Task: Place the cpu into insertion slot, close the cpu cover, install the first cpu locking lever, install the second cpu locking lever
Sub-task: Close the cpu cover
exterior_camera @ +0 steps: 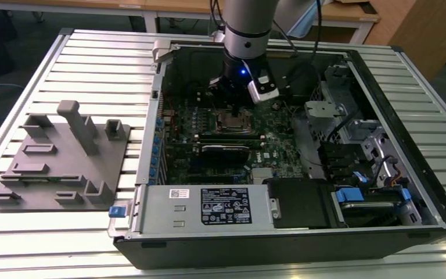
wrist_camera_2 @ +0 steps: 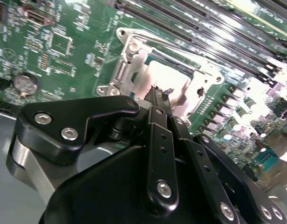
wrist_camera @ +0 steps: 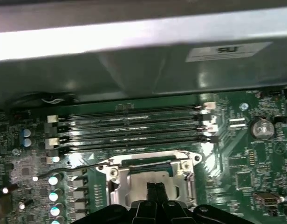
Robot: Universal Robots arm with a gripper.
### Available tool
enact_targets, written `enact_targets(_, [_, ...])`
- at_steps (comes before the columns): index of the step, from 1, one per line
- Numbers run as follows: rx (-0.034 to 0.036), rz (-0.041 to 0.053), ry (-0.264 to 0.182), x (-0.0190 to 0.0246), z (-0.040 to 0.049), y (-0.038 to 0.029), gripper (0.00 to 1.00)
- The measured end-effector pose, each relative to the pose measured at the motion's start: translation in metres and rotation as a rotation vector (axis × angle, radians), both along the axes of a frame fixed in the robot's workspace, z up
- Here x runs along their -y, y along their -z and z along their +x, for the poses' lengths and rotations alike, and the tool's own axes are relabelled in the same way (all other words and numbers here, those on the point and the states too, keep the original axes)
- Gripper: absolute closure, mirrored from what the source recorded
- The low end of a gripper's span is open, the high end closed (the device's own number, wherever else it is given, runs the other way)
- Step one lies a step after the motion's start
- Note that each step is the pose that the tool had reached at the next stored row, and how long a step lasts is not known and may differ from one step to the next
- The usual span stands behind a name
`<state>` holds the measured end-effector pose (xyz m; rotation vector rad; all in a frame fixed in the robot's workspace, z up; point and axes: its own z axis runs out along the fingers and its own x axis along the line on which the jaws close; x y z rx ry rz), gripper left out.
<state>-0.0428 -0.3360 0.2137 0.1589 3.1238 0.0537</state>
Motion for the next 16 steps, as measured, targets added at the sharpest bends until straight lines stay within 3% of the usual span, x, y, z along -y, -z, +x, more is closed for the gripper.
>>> enact_targets(7, [0.0063, 0.0000, 0.000, 0.0001, -0.0140, 0.0011, 0.90])
enact_targets(13, [0.0068, 0.0000, 0.000, 0.0000, -0.0154, 0.0012, 0.90])
enact_targets(16, [0.0111, -0.0003, 0.000, 0.0001, -0.0191, 0.0015, 0.90])
